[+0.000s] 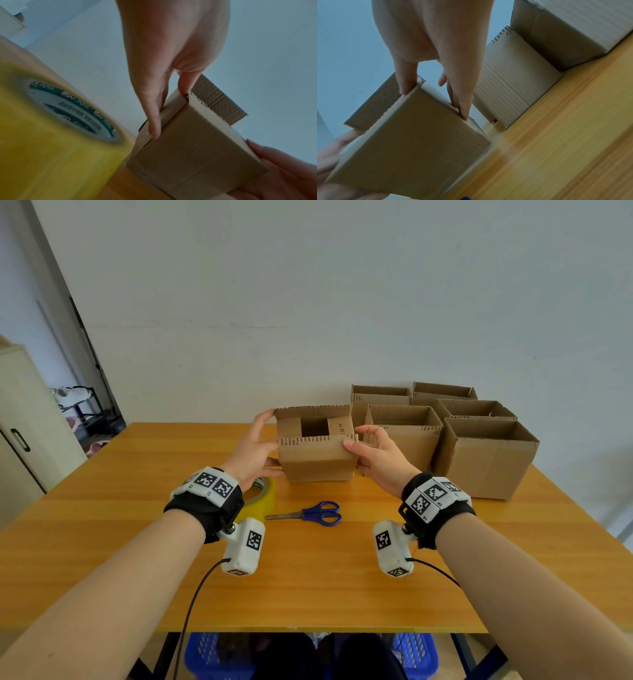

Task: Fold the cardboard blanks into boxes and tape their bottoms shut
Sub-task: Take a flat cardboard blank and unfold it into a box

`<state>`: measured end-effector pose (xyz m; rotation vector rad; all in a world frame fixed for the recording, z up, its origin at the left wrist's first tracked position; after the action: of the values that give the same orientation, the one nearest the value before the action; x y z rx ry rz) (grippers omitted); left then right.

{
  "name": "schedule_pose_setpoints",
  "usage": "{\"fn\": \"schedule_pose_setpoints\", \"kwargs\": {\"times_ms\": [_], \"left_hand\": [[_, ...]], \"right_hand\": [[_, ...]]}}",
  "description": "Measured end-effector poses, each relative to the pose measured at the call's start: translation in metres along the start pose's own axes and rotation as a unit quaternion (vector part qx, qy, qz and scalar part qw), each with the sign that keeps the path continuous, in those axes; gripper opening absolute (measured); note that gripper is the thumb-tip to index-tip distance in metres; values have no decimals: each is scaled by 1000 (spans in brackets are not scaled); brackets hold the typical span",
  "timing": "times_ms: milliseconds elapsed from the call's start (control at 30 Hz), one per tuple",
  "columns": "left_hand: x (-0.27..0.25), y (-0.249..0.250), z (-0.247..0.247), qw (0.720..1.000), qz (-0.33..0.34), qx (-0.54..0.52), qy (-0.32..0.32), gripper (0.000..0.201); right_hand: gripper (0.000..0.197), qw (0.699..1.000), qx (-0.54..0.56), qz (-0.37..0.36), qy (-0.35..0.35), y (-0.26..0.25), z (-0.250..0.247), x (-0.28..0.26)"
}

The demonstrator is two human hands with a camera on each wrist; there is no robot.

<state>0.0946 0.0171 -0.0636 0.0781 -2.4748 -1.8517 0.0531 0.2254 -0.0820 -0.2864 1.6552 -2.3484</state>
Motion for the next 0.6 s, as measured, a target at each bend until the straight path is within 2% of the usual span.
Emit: {"fn": "schedule_pose_setpoints", "kwargs": {"times_ms": [100, 167, 267, 400, 433, 533, 600], "left_hand": [[-1, 2, 1, 1000, 6, -2, -9, 46], [-1, 2, 1, 1000, 7, -3, -13, 40], [0, 2, 2, 999, 9, -3, -30, 40], [-1, 9, 12, 995, 36, 67, -60, 30], [0, 10, 14, 993, 46, 93, -62, 32], [3, 12, 15, 977, 98, 184, -50, 57], [5, 13, 16, 965, 122, 228, -40, 67]], "right_hand": [[60, 999, -30, -10, -6, -1, 3, 1], [63, 999, -40, -15, -16, -1, 3, 2], [57, 998, -51, -15, -14, -4, 3, 1], [52, 997, -75, -13, -4, -10, 5, -1], [53, 996, -84, -12, 0, -11, 5, -2], [52, 993, -121, -10, 15, -16, 3, -4], [52, 988, -152, -12, 24, -20, 4, -4]]}}
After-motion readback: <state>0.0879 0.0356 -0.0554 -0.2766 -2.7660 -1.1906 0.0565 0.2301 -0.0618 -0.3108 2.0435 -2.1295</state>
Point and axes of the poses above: each hand's wrist, its own x-axis towards the middle knuckle, its own z-axis out of the palm, y = z × x, the point moved 8 cm from there along x, towards the middle knuckle, and after that the axes turned 11 degrees about x, right-handed, at the moved point
